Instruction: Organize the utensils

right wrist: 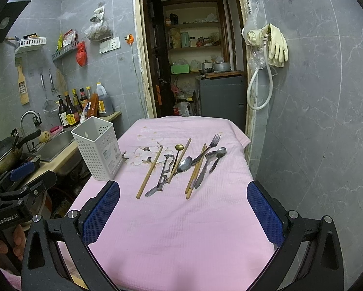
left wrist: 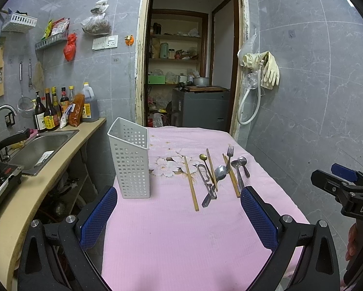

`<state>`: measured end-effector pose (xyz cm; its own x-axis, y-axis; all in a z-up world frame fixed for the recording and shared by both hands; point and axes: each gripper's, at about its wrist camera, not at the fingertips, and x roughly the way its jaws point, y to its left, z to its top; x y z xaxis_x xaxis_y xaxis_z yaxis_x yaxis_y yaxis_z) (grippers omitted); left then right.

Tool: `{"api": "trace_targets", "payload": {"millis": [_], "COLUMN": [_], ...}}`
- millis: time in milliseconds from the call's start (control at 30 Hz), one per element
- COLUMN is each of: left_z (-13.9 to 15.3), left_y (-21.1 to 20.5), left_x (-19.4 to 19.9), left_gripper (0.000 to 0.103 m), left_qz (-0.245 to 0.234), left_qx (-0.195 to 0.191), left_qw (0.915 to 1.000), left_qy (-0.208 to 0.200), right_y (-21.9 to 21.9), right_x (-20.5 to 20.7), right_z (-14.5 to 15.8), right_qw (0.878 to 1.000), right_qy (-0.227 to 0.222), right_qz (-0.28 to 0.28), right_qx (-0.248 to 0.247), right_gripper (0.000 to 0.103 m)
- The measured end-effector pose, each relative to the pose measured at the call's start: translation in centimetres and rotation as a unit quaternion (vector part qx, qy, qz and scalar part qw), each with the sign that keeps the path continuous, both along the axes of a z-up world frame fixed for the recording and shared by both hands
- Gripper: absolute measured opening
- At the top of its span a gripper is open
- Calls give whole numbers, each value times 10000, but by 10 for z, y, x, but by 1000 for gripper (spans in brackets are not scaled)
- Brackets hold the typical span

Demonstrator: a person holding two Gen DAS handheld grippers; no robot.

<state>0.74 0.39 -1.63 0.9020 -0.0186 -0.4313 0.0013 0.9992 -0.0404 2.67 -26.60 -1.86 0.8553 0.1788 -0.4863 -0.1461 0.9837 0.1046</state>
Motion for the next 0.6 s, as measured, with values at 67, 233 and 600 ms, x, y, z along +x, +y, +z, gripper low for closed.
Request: {"api": "trace_targets", "payload": {"millis": [67,233,600], "left_z": [-1,2,1], "left_y": [-1,-3,0], "left_x": [0,1,8], "left_gripper": [102,102,102], "left_qz": [-3,-33,-65], "left_qx": [-6,-20,-23], "left_qw": [10000,10000,9999], "left_qy": [5,29,104], "right_y": [0,0,2], "right_x": [1,1,5], "right_z": [-1,2,6], "right_qw": [10000,10000,9996], "right_qy": [8,23,41], "right_qz": [-13,-59,-267], "right_qx": [-7,-17,-39], "right_gripper": [102,102,102]}}
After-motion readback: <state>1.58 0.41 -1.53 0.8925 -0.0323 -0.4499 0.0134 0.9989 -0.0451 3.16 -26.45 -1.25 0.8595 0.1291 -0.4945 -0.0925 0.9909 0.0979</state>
